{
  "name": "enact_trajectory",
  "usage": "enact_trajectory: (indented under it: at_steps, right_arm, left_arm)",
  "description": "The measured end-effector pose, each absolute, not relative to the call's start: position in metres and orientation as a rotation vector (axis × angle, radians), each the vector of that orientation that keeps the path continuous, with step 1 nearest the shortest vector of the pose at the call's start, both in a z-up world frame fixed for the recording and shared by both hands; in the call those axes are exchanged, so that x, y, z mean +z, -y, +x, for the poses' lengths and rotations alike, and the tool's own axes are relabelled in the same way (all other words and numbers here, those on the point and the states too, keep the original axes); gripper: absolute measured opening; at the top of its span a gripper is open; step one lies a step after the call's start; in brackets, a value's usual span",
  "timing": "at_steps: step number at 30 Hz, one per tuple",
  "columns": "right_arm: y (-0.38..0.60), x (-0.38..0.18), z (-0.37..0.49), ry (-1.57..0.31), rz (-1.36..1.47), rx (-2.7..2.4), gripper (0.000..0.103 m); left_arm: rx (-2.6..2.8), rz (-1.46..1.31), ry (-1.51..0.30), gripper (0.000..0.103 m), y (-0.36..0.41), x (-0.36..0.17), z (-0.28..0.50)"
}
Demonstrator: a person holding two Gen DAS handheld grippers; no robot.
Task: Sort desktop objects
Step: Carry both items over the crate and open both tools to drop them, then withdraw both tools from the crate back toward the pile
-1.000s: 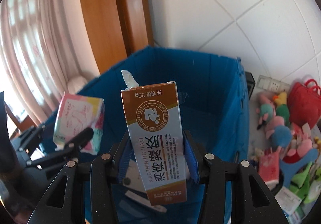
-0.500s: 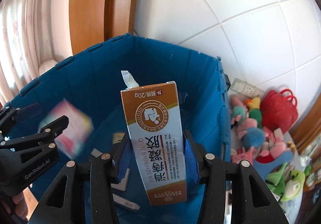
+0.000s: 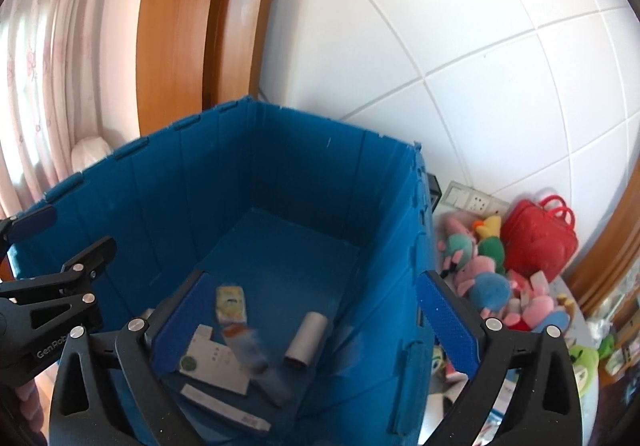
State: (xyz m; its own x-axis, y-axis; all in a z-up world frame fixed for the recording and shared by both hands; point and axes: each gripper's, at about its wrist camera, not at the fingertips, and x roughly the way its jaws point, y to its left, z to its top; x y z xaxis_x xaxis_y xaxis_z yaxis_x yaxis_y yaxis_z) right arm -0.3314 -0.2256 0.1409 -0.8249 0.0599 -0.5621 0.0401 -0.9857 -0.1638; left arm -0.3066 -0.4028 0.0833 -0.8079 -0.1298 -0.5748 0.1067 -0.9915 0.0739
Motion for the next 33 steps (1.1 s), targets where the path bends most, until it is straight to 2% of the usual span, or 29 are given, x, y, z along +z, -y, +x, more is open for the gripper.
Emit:
enact_trajectory:
  at_steps: [13,24,33]
  right_arm:
    - [0.181,0.154,-0.265,0.202,-0.744,2.987,0.103]
    - [0.07,0.142,-0.192,0.036,-0.714,2.84,0.103]
    - [-0.03,0.105,-0.149,-0.064,-0.819,2.667,0.103]
  left_arm:
    - [-2.982,0.696,0.025,0.078,0.372,0.11,-0.266]
    - [-3.205,0.645,0.026,0.078,0.294,0.125,-0.237]
    - [-3.376,0.66,0.14,0.078,0.201,0.128,-0.212]
